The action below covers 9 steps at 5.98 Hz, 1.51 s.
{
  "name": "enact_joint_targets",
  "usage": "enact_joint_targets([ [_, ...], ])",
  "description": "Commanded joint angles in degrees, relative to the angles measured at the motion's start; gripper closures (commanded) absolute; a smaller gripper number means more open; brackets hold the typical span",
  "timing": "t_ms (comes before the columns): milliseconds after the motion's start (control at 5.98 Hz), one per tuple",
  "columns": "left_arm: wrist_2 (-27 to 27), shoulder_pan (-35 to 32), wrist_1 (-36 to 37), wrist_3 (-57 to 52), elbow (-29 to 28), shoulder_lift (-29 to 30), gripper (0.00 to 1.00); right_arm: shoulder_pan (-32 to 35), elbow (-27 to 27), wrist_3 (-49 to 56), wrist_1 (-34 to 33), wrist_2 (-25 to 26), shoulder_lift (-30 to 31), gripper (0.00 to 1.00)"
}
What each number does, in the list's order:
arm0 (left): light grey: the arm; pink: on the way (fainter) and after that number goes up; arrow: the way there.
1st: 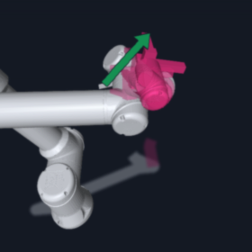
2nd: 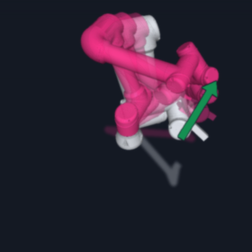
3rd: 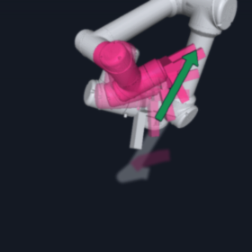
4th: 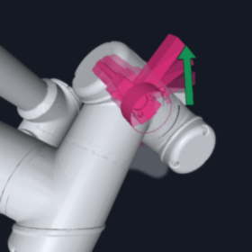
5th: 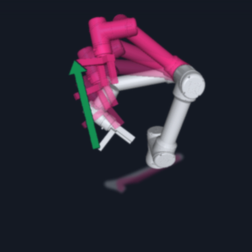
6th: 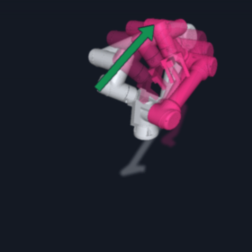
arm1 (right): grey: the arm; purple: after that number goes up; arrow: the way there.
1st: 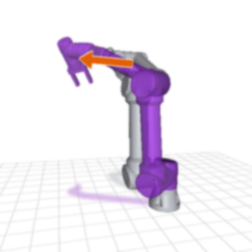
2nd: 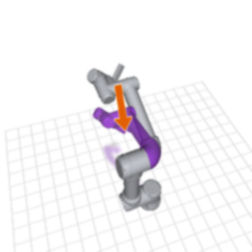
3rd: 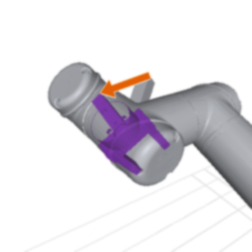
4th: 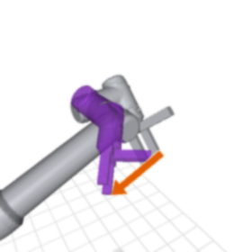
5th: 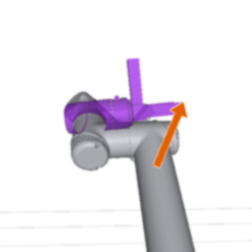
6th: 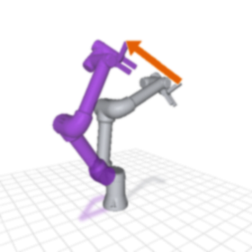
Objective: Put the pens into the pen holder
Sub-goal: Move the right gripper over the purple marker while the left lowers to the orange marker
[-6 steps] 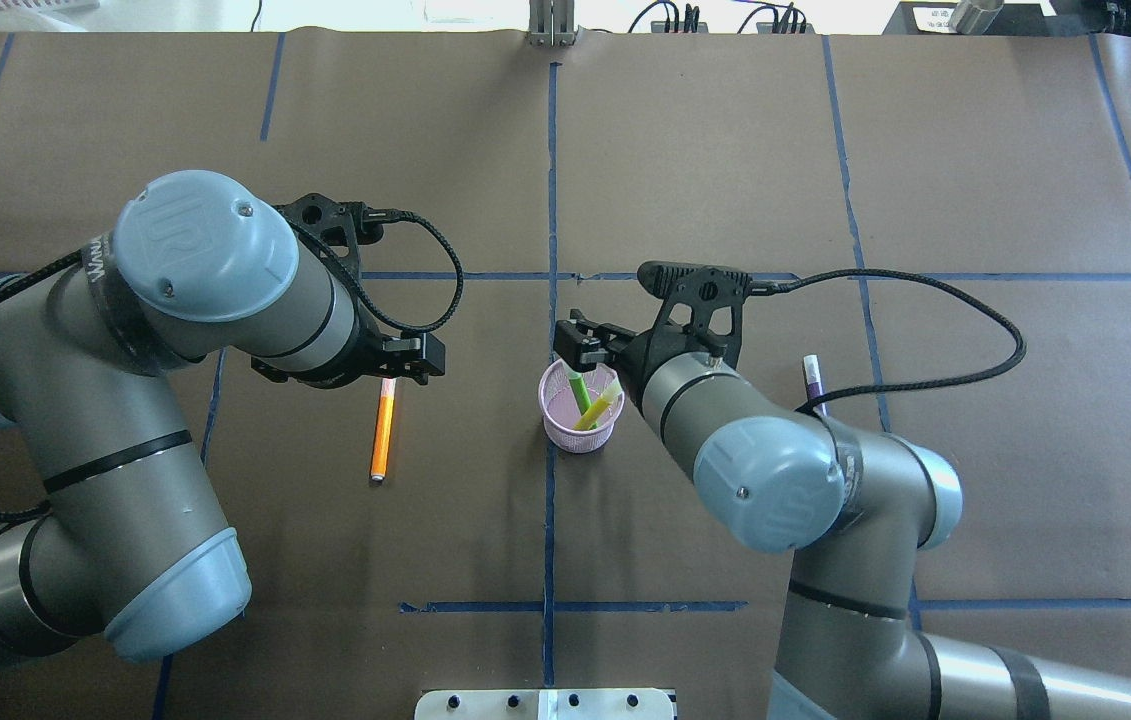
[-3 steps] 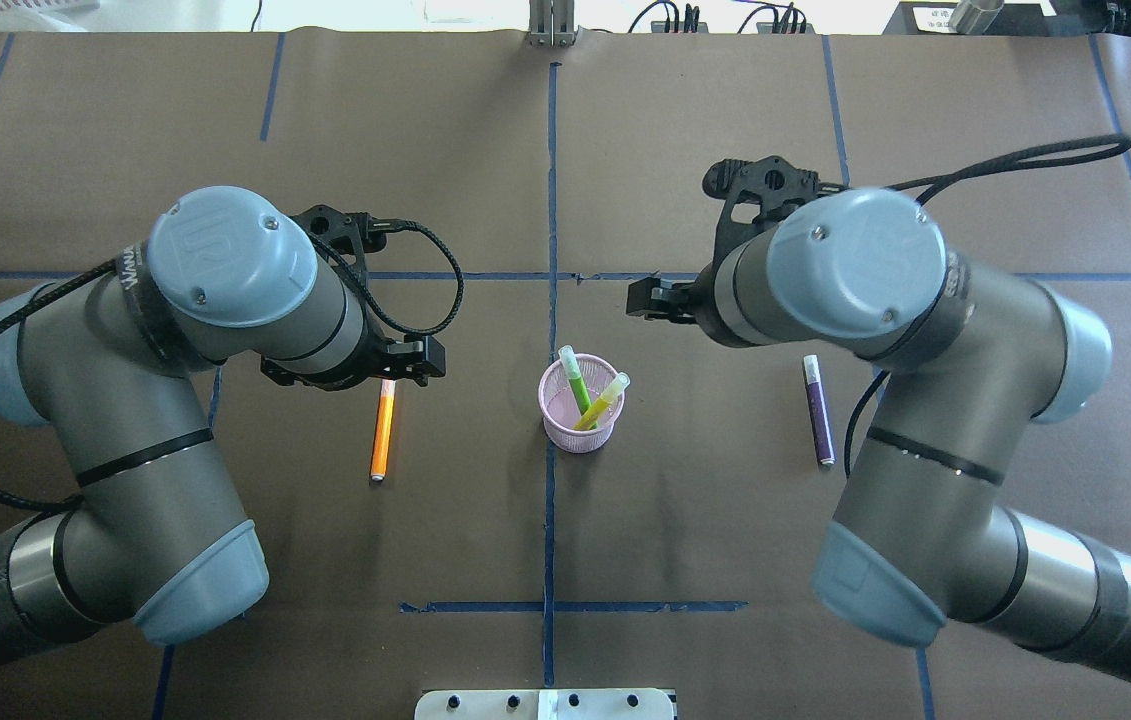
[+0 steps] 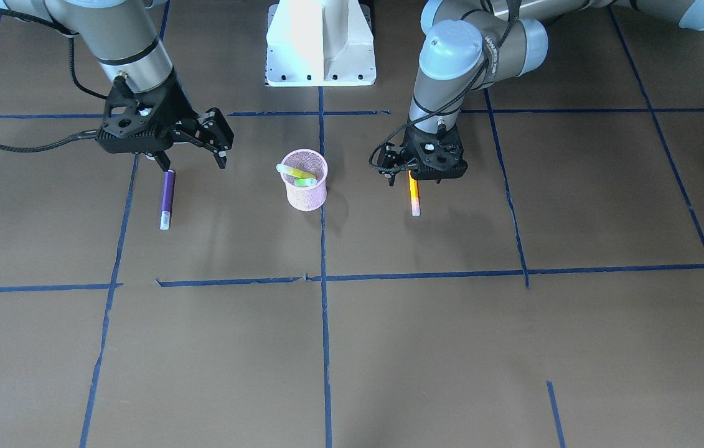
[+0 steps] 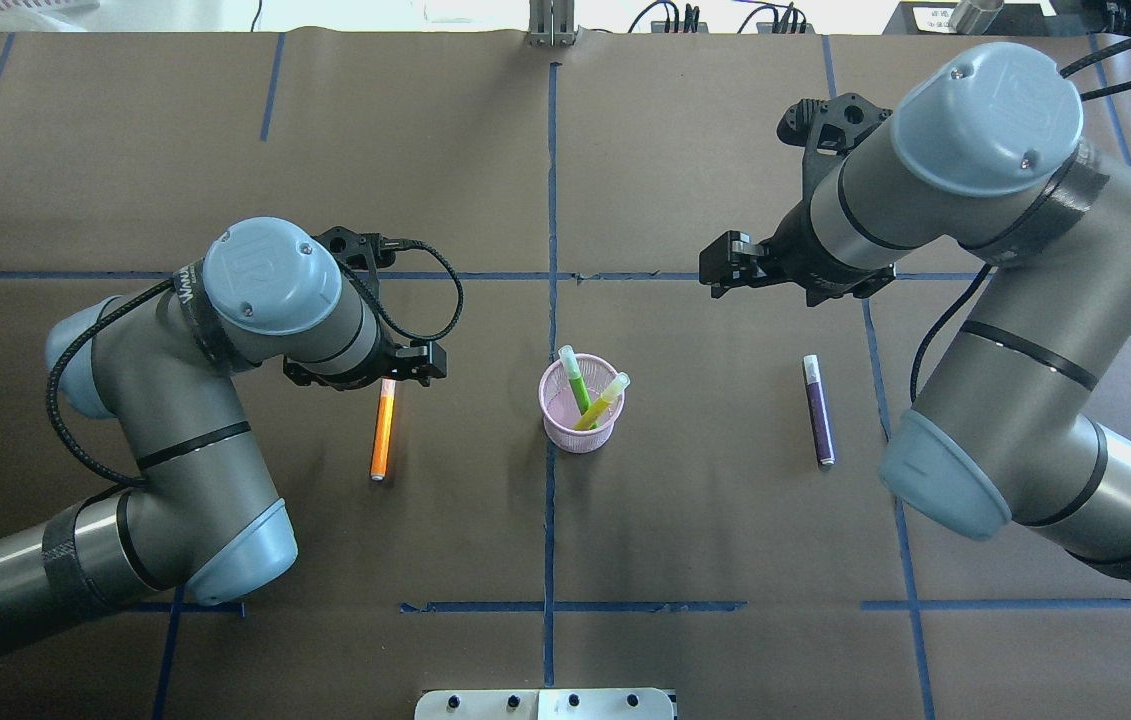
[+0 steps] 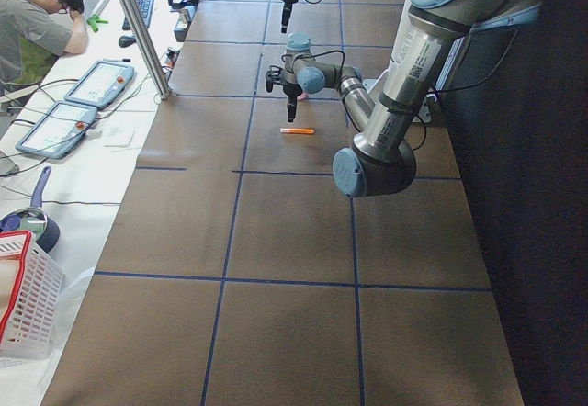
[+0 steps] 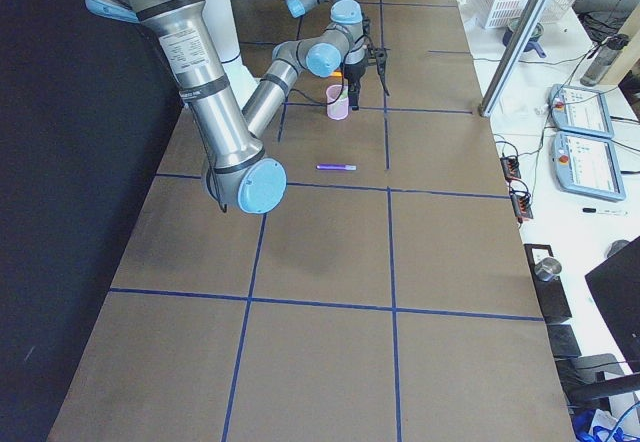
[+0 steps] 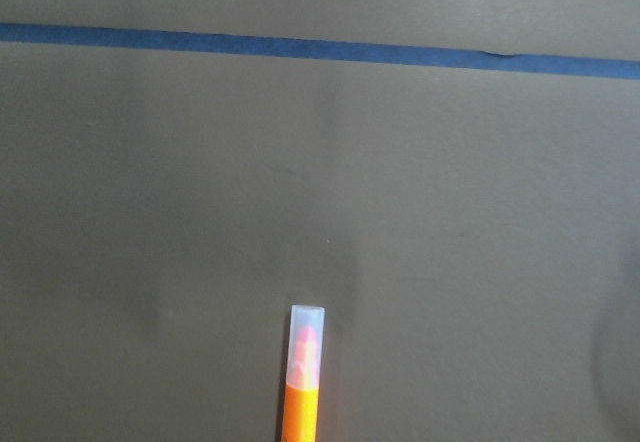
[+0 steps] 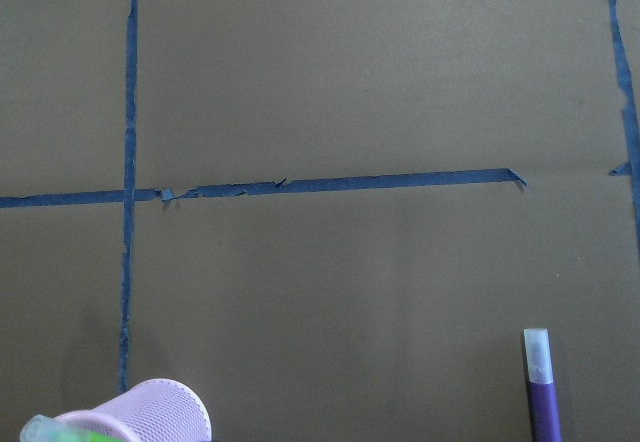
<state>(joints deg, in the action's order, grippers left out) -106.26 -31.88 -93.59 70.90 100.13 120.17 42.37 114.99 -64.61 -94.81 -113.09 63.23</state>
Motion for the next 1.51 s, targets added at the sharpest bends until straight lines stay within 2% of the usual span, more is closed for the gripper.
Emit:
enact_joint_targets([
  [0,-0.08,0.32,-3.15,-0.41,-3.87,-0.02,0.00,0.52,0.06,1.07,-0.02,-0.47,0.49,0.00],
  [335,-0.09,0.50,-6.42,-0.50,-6.35,-0.02,0.03,0.61,0.06,0.72,-0.02,-0.47,0.58,0.00],
  [502,-0.09,0.50,-6.43,-0.50,-6.35,-0.02,0.08,0.61,0.06,0.72,-0.02,-0.47,0.67,0.00],
  [1338,-0.44,0.77,-6.25,-0.41,-6.44,-0.19,0.14,0.61,0.06,0.54,-0.02,-0.56,0.85,0.00],
])
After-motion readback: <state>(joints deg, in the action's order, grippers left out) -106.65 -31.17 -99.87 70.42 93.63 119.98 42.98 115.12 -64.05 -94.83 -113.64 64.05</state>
